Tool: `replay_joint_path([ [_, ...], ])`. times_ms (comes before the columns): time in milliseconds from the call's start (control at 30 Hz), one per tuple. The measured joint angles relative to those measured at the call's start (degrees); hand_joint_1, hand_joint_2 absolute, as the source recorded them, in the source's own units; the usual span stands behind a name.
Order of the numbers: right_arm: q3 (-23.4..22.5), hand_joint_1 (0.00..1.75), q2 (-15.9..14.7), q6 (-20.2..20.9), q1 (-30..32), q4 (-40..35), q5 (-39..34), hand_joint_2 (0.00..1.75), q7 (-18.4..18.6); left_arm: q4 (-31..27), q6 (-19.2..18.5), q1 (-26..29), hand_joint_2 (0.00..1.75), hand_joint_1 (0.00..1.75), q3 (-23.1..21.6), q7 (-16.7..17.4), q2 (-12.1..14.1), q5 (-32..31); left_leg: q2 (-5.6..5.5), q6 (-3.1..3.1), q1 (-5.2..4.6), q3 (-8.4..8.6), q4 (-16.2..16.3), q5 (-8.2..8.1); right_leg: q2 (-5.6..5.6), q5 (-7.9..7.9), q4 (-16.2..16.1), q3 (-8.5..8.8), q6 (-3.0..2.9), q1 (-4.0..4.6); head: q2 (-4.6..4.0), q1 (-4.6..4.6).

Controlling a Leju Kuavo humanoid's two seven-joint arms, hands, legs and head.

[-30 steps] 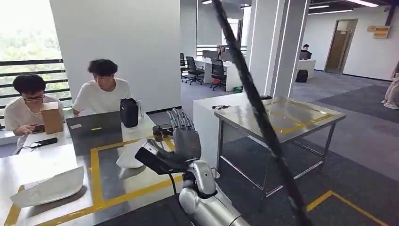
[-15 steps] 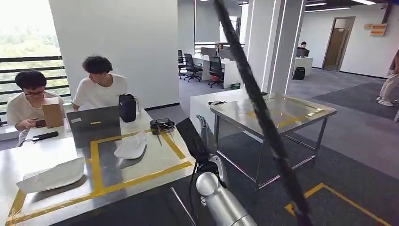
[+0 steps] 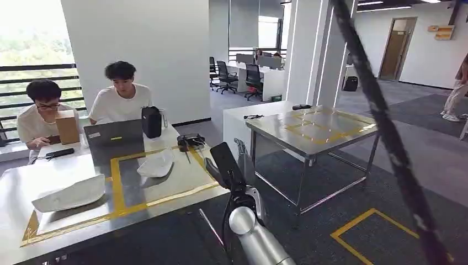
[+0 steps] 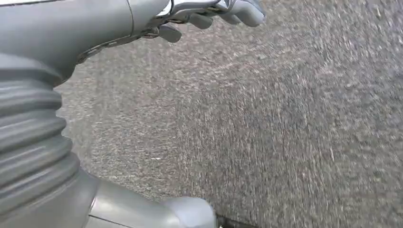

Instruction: Take the parts from the cabinet and place them on the table.

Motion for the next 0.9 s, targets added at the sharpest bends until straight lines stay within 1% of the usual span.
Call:
replay_joint_path([
  [33, 0.0, 0.0, -0.1, -0.3, 0.0, 0.0, 0.0, 1.75, 0.0, 0.0, -0.2, 0.0, 0.0, 0.0, 0.0, -0.3, 0.0, 0.0, 0.17, 0.33, 0.02, -0.23, 0.0, 0.32, 0.22, -1.41, 1.2, -0.52, 0.46, -0.09, 0.0, 0.04],
  [67, 0.0, 0.0, -0.1, -0.5, 0.0, 0.0, 0.0, 1.75, 0.0, -0.1, -0.2, 0.0, 0.0, 0.0, 0.0, -0.5, 0.0, 0.0, 0.2, 0.64, 0.1, -0.58, 0.0, 0.62, 0.38, -4.0, 4.4, -1.77, 0.89, -0.17, 0.0, 0.28],
  [100, 0.0, 0.0, -0.1, -0.5, 0.0, 0.0, 0.0, 1.75, 0.0, -0.1, -0.2, 0.0, 0.0, 0.0, 0.0, -0.6, 0.0, 0.2, 0.23, 0.66, 0.1, -0.91, 0.0, 0.91, 0.37, -6.61, 8.7, -3.41, 1.26, -0.37, 0.0, 0.28],
  [133, 0.0, 0.0, -0.1, -0.5, 0.2, 0.0, 0.0, 1.75, 0.0, -0.1, -0.2, 0.0, 0.0, 0.0, 0.0, -0.6, 0.0, 0.3, 0.28, 0.71, 0.1, -1.3, 0.1, 1.18, 0.38, -8.88, 13.3, -5.12, 1.49, -0.54, 0.0, 0.28],
  [167, 0.0, 0.0, -0.1, -0.9, 0.5, 0.0, 0.1, 1.75, 0.0, -0.1, -0.2, 0.0, 0.0, 0.0, 0.0, -0.6, 0.0, 0.4, 0.3, 0.67, 0.1, -1.68, 0.1, 1.43, 0.37, -10.29, 16.9, -6.32, 1.64, -0.63, 0.0, 0.28],
  [200, 0.0, 0.0, -0.1, -1.7, 0.8, 0.0, 0.5, 1.75, 0.0, -0.1, -0.2, 0.0, 1.75, 0.0, 0.0, -0.7, 0.1, 0.5, 0.29, 0.61, 0.11, -2.02, 0.2, 1.69, 0.37, -10.29, 17.9, -6.24, 1.65, -0.72, 0.0, 0.35],
  [233, 0.0, 0.0, -0.1, -2.1, 0.9, 0.0, 0.7, 1.75, 0.0, -0.1, -0.2, 0.0, 1.75, 0.0, 0.1, -0.6, 0.1, 0.5, 0.28, 0.5, 0.12, -2.22, 0.2, 1.87, 0.37, -9.17, 15.9, -4.7, 1.56, -0.76, 0.0, 0.35],
  [267, 0.0, 0.0, -0.1, -2.4, 0.9, 0.0, 0.8, 1.75, 0.1, -0.1, -0.1, 0.0, 1.75, 0.0, 0.1, -0.6, 0.1, 0.5, 0.24, 0.38, 0.13, -2.31, 0.2, 2.01, 0.37, -7.18, 11.4, -1.71, 1.37, -0.77, 0.0, 0.37],
  [300, 0.0, 0.0, -0.1, -2.5, 0.9, -0.1, 0.8, 1.75, 0.1, -0.1, 0.0, 0.0, 1.75, 0.0, 0.1, -0.5, 0.0, 0.5, 0.22, 0.23, 0.13, -2.28, 0.2, 2.11, 0.37, -5.14, 5.9, 1.7, 1.09, -0.73, 0.0, 0.39],
  [333, 0.0, 0.0, -0.1, -2.5, 0.9, -0.4, 0.8, 1.75, 0.0, -0.1, 0.1, 0.0, 1.75, 0.0, 0.2, -0.6, 0.0, 0.5, 0.25, 0.08, 0.14, -2.27, 0.2, 2.2, 0.4, -4.37, 0.7, 4.51, 0.73, -0.64, 0.0, 0.39],
  [367, 0.0, 0.0, -0.1, -2.5, 0.9, -0.5, 0.8, 1.75, -0.1, -0.1, 0.4, -0.1, 1.75, 0.0, 0.2, -0.5, 0.0, 0.6, 0.25, -0.38, -0.08, -2.54, 0.1, 2.4, 0.45, -5.02, 0.0, 4.92, 0.53, -0.3, 0.0, 0.22],
  [400, 0.0, 0.0, -0.1, -2.5, 0.9, -0.5, 0.7, 1.75, -0.3, -0.1, 0.8, -0.1, 1.75, 0.0, 0.2, -0.4, 0.0, 0.6, 0.23, -0.74, -0.01, -2.7, 0.1, 2.61, 0.47, -4.57, -0.2, 4.68, 0.26, -0.09, 0.0, 0.42],
  [433, 0.0, 0.0, -0.1, -2.5, 1.0, -0.5, 0.7, 1.75, -0.4, -0.1, 1.0, -0.1, 1.75, 0.0, 0.2, -0.3, 0.1, 0.7, 0.2, -0.66, -0.23, -2.82, 0.4, 2.36, 0.43, -4.34, -0.5, 4.65, 0.39, -0.28, 0.0, 0.28],
  [467, 0.0, 0.0, -0.1, -2.5, 1.0, -0.5, 0.6, 1.75, -0.5, -0.1, 1.2, -0.1, 1.75, 0.0, 0.3, -0.3, 0.2, 0.7, 0.22, -0.13, -0.12, -2.82, 0.1, 2.64, 0.45, -4.34, -0.4, 4.55, 0.43, -0.2, 0.0, 0.26],
  [667, 0.0, 0.0, -0.1, -2.6, 1.0, -0.5, 0.5, 1.75, -0.7, -0.1, 2.2, -0.1, 1.75, 0.0, 0.3, 0.1, 0.2, 0.6, 0.3, -1.37, -0.01, -2.68, -0.9, 3.46, 0.49, -3.92, -0.4, 4.09, -0.32, -0.06, 0.0, 0.04],
  [767, 0.1, 0.0, -0.1, -2.7, 1.0, -0.5, 0.3, 1.75, -1.0, -0.1, 2.4, -0.1, 1.75, 0.0, 0.3, 0.1, 0.2, 0.5, 0.3, -1.64, 0.01, -2.77, -1.0, 3.77, 0.49, -3.74, -0.4, 3.89, -0.59, -0.01, 0.0, 0.0],
  [900, 0.2, 0.0, -0.1, -2.2, 1.0, -0.5, 0.2, 1.75, -1.4, -0.1, 2.6, -0.1, 1.75, 0.0, 0.3, 0.2, 0.3, 0.5, 0.3, -1.77, 0.07, -2.82, -1.1, 3.92, 0.5, -3.61, -0.3, 3.83, -0.77, 0.05, 0.0, 0.0],
])
